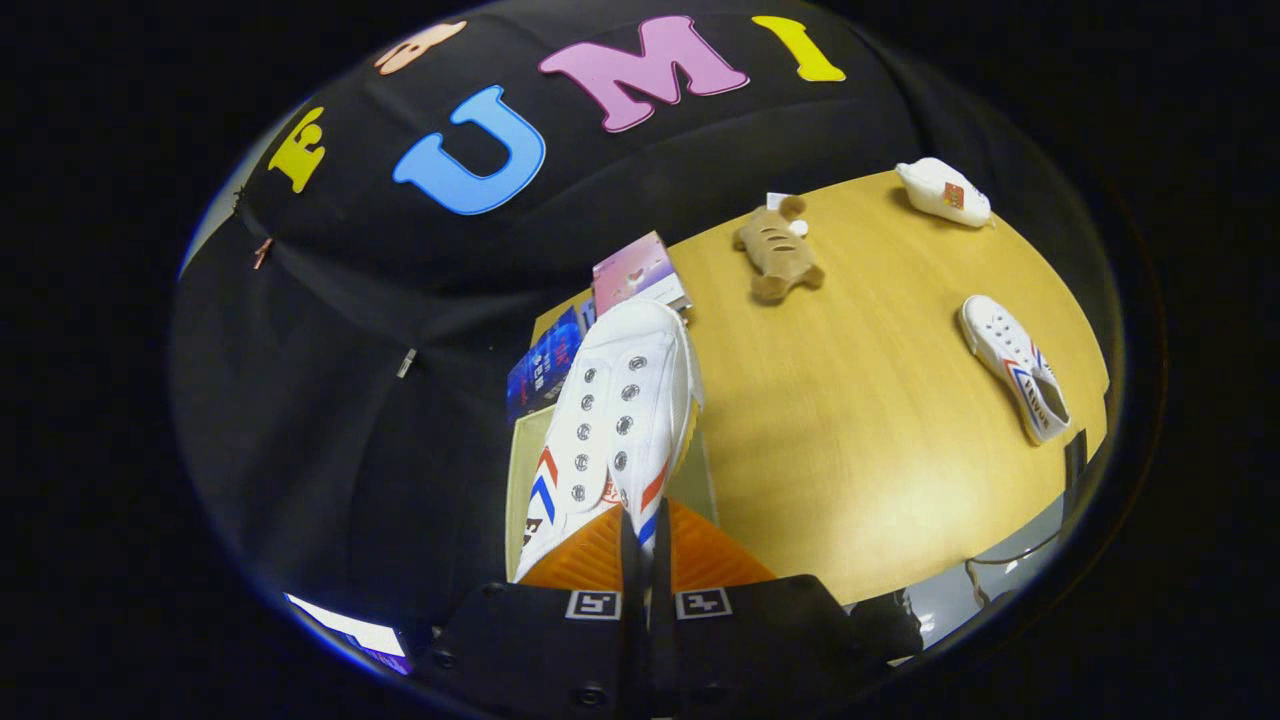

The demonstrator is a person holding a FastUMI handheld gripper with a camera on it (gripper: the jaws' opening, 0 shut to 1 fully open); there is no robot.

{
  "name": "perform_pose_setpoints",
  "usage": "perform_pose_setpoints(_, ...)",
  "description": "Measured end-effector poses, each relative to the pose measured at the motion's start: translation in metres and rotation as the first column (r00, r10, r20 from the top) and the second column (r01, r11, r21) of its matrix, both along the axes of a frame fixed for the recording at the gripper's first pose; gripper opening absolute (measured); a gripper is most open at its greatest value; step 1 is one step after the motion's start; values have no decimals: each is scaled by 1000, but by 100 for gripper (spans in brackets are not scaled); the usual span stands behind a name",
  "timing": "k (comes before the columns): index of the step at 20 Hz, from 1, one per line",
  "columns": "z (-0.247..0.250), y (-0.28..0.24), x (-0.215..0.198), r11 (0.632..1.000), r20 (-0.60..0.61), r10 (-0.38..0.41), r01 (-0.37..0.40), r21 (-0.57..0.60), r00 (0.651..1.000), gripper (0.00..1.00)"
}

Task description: Open the storage box then place both shoes into the box .Put the left shoe in first, then the right shoe, with the right side of both shoes facing outward in a uniform manner.

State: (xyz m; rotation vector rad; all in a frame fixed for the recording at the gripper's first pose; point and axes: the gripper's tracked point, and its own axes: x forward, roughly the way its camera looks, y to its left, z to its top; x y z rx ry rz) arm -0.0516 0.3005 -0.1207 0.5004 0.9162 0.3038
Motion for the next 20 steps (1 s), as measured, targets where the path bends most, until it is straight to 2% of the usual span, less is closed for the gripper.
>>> perform_pose_setpoints(7,-45,97,-8,992,-22,122,-123,-31,992,5)
perform_pose_setpoints(17,-127,131,-1,970,-161,142,-170,-177,977,5)
perform_pose_setpoints(20,-139,139,-2,956,-182,175,-211,-203,968,5)
